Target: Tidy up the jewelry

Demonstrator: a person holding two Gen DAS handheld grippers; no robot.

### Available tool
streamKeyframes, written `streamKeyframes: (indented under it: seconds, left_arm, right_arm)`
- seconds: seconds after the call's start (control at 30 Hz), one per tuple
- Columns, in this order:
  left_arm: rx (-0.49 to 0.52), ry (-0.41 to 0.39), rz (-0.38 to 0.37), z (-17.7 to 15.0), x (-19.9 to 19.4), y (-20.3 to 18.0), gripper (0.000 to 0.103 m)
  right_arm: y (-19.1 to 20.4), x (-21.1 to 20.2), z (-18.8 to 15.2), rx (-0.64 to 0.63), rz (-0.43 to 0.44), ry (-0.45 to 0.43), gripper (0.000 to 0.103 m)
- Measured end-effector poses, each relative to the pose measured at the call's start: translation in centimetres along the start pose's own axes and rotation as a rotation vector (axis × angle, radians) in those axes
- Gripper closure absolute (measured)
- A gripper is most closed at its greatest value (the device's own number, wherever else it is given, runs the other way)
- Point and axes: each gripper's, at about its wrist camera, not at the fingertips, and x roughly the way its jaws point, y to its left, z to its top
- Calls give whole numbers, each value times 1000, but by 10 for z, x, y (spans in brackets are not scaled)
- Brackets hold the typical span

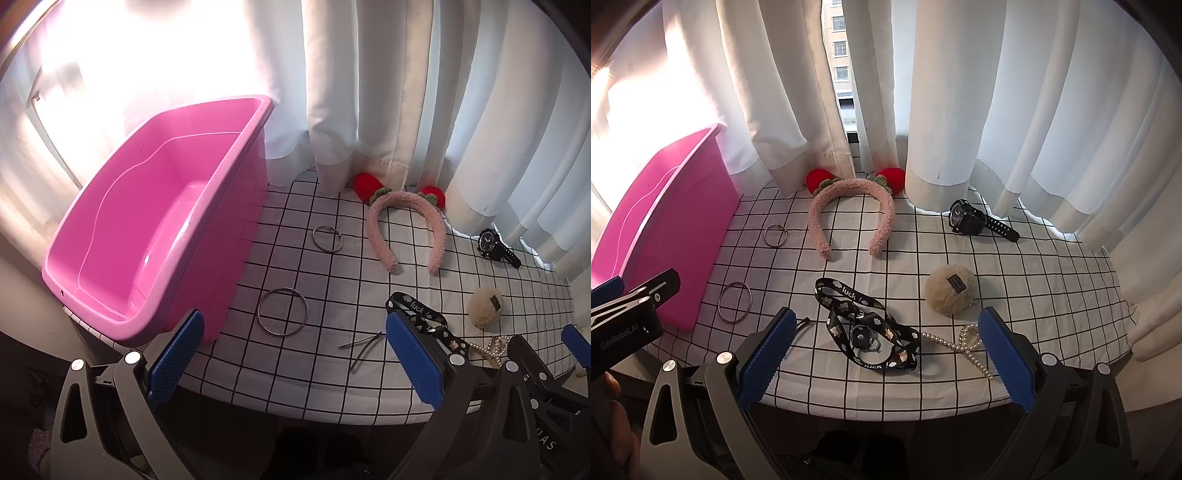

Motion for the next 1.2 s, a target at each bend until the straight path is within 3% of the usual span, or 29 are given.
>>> streamKeyframes:
  seconds: [1.2]
  left_arm:
    - [1, 2, 6, -8, 0, -14, 6]
  right_arm:
    - [-16, 1, -5, 7, 4, 10, 9]
